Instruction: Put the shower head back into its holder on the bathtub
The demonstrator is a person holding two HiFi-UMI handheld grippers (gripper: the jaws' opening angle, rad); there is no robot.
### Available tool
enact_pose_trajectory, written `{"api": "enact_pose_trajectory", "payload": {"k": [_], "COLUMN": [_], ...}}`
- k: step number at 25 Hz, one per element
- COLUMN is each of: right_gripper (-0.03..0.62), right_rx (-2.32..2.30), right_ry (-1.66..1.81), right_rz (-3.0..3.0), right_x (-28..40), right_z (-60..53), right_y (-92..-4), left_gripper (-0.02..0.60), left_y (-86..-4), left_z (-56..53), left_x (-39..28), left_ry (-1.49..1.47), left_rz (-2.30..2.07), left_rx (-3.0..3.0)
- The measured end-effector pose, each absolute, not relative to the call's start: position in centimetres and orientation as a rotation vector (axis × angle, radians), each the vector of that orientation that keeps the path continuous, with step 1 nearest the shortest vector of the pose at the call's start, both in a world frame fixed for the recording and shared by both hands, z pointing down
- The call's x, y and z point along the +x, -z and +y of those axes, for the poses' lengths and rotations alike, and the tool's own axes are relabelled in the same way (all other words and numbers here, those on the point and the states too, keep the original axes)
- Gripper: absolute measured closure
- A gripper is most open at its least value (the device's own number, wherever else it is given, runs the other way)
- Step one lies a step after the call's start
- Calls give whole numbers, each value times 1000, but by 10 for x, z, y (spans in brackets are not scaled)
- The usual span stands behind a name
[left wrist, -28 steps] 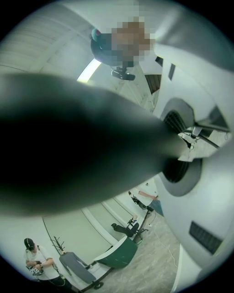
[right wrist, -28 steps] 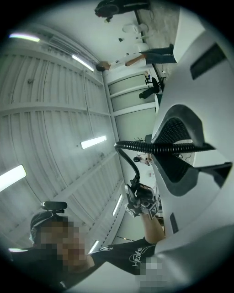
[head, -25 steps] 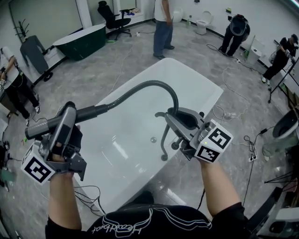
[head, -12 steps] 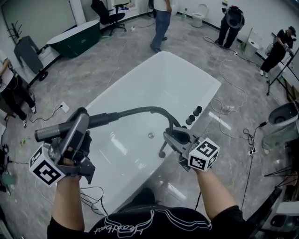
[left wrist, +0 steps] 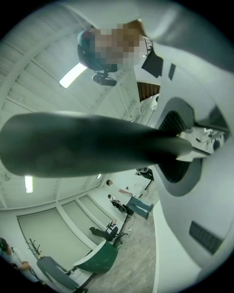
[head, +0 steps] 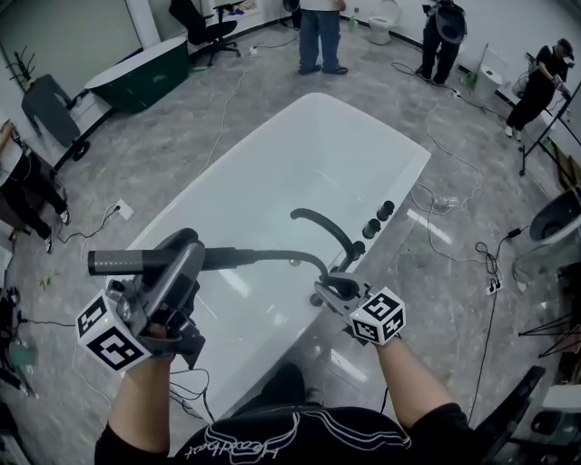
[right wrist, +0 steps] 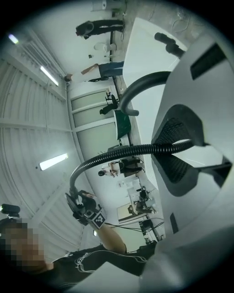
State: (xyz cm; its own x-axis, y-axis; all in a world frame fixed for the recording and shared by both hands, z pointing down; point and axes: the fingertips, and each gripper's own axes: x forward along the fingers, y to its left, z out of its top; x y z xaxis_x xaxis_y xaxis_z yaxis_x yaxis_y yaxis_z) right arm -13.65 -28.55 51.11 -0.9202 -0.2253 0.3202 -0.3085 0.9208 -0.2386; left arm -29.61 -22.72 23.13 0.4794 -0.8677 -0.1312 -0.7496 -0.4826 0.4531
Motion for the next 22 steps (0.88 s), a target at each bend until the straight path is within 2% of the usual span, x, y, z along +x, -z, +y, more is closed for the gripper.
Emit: {"api": "enact_pose_trajectory", "payload": {"k": [8, 16, 18, 22], "right_gripper": [526, 523, 452, 408], "right_rx": [376, 296, 295, 321], "right_ry": [-374, -391, -404, -428], "right_rz": [-2637, -2513, -2493, -2478], "right_x": [-104, -101, -98, -83], "right_z": [-287, -263, -261, -257], "right_y": [-596, -643, -649, -659], "left_gripper": [462, 463, 463, 463], "left_y": [-276, -290, -291, -301], "left_z": [-251, -256, -259, -262], "left_x": [-238, -208, -202, -189], "left_ry": [365, 299, 283, 197], "left_rz": [-1291, -1177, -1165, -1164], "left_rx": [2423, 2474, 2489, 2530]}}
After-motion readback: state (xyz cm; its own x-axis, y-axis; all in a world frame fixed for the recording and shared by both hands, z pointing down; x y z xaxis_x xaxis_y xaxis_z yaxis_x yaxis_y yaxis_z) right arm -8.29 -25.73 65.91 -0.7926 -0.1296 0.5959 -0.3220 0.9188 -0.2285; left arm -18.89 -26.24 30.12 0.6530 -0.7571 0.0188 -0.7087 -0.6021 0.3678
